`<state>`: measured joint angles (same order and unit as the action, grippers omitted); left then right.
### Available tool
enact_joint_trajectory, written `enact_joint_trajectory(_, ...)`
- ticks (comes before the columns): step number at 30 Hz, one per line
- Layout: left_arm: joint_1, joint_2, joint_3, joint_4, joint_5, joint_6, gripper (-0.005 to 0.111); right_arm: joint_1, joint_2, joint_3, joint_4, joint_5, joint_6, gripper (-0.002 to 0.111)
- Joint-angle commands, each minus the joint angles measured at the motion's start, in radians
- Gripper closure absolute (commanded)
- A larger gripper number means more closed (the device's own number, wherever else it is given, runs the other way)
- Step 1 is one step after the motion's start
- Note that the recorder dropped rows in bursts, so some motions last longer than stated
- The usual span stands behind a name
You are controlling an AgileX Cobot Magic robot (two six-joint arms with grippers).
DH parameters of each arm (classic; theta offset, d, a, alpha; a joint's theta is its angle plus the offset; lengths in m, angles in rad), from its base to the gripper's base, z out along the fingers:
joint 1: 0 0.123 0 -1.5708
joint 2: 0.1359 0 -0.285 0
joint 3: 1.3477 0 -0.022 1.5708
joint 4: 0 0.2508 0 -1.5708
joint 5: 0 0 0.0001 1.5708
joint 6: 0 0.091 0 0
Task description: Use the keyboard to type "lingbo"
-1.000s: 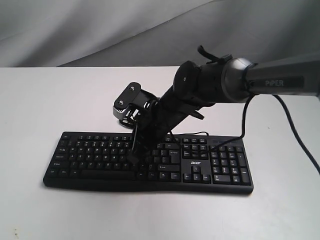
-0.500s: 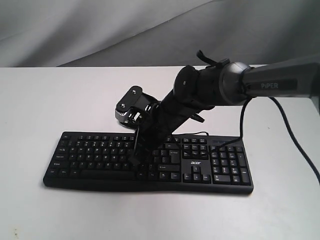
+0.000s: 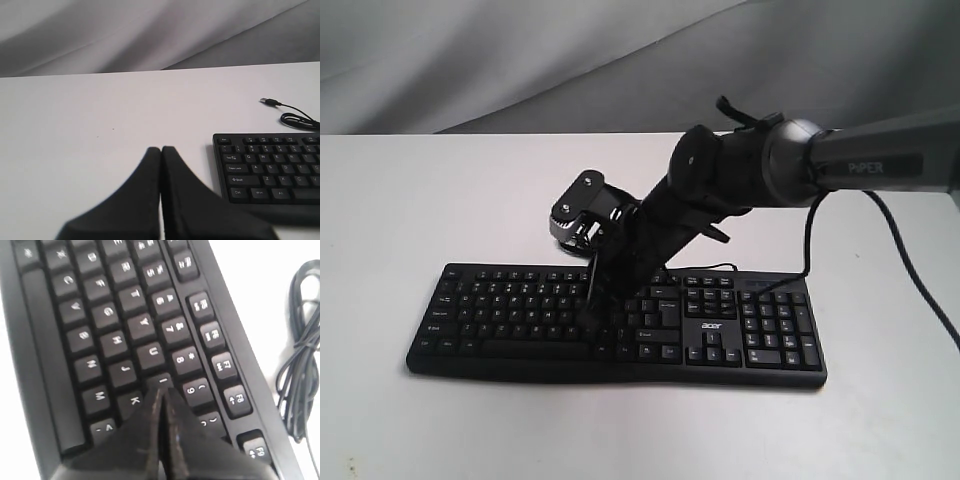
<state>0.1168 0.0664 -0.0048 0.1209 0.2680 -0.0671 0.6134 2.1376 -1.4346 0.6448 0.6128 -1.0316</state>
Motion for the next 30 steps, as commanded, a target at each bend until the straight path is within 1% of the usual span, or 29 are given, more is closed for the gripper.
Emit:
enact_joint_trajectory(1, -0.001, 0.004, 0.005, -0.004, -0.006, -0.002, 0.106, -0.005, -0.073, 0.008, -0.007, 0.049, -0.01, 0.108)
enact_joint_trajectory(6, -0.001, 0.004, 0.005, -0.004, -0.006, -0.002, 0.106, -0.007, -0.18, 0.008, -0.031, 0.108, 0.015, 0.108)
enact_joint_trajectory(10, -0.001, 0.004, 0.005, -0.004, -0.006, -0.002, 0.106, -0.007, -0.323, 0.008, -0.095, 0.041, 0.089, 0.108)
enact_joint_trajectory(12, -0.001, 0.004, 0.005, -0.004, -0.006, -0.002, 0.106, -0.007, -0.398, 0.008, -0.159, -0.008, 0.176, 0.108)
enact_joint_trajectory(14, -0.001, 0.004, 0.005, -0.004, -0.006, -0.002, 0.106, -0.007, -0.463, 0.008, -0.227, -0.003, 0.266, 0.108)
enact_joint_trajectory(15, -0.001, 0.004, 0.005, -0.004, -0.006, -0.002, 0.106, -0.007, -0.485, 0.008, -0.234, -0.003, 0.279, 0.108)
enact_joint_trajectory(21, -0.001, 0.004, 0.005, -0.004, -0.006, -0.002, 0.106, -0.007, -0.593, 0.008, -0.234, -0.003, 0.279, 0.108)
enact_joint_trajectory(28, -0.001, 0.004, 0.005, -0.004, -0.006, -0.002, 0.106, -0.007, -0.633, 0.008, -0.238, -0.011, 0.278, 0.108)
enact_joint_trajectory(30, -0.001, 0.004, 0.005, -0.004, -0.006, -0.002, 0.106, -0.007, -0.64, 0.001, -0.241, -0.062, 0.298, 0.108)
